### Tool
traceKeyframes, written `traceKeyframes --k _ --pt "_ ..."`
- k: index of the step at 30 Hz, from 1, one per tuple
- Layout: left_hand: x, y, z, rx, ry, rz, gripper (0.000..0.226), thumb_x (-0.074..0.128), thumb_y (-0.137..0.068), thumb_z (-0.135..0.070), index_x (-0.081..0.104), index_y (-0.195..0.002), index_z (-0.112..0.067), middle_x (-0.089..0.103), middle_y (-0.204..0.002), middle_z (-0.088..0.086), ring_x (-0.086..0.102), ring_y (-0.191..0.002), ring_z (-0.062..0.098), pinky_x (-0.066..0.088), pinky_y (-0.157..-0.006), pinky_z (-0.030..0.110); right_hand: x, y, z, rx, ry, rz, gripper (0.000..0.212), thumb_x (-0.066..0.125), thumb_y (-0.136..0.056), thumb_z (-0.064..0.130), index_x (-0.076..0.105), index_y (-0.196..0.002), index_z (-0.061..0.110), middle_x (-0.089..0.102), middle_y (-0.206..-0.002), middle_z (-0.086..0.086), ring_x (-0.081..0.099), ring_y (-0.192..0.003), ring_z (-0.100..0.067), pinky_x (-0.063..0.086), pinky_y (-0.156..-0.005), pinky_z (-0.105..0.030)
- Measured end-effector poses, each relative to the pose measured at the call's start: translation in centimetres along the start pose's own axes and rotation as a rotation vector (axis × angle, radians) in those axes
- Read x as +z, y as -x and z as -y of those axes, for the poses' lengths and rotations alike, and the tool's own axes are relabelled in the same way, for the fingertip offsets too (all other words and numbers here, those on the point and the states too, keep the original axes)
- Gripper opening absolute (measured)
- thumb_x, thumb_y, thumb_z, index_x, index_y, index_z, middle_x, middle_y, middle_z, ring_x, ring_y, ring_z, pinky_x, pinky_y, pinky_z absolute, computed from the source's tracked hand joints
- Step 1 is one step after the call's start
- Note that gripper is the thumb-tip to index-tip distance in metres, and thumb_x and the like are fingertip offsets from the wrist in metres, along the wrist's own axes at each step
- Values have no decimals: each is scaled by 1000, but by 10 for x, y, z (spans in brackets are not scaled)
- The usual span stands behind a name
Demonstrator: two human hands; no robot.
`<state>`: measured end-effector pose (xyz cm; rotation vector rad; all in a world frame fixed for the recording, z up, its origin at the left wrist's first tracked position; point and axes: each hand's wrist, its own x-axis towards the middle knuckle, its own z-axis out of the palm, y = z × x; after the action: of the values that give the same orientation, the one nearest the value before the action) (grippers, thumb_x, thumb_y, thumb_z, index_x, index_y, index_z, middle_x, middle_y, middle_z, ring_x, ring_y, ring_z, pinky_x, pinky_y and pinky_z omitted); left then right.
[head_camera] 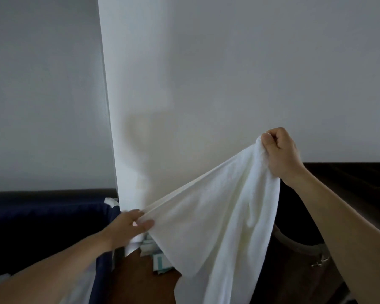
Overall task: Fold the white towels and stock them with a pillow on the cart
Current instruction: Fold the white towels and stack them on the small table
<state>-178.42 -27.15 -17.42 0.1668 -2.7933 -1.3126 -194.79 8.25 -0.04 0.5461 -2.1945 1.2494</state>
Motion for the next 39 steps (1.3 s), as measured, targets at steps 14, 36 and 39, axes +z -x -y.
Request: traceKeyframes --k 14,36,39 --pt "-71 5 -63 134 251 -476 13 76 -83 -3 63 -84 -3 63 -82 27 58 -72 29 56 -63 38 -11 -2 -42 105 83 -18 27 46 -99 27 50 -90 2 48 -76 1 39 -57 -3 33 -54 -26" --pt "-100 11 -72 -115 883 -278 32 57 -96 -15 59 -112 13 63 -104 29 65 -91 36 58 -78 45 0 12 -57 258 3 68 18 52 -100 33 56 -87 22 59 -85 0 51 -72 -14 37 -61 -29" --pt "-88 8 -83 -249 906 -298 25 61 -94 -10 66 -109 9 68 -105 24 65 -95 36 57 -83 47 3 19 -57 339 48 -13 17 54 -99 32 58 -93 17 58 -82 3 49 -68 -9 33 -56 -26"
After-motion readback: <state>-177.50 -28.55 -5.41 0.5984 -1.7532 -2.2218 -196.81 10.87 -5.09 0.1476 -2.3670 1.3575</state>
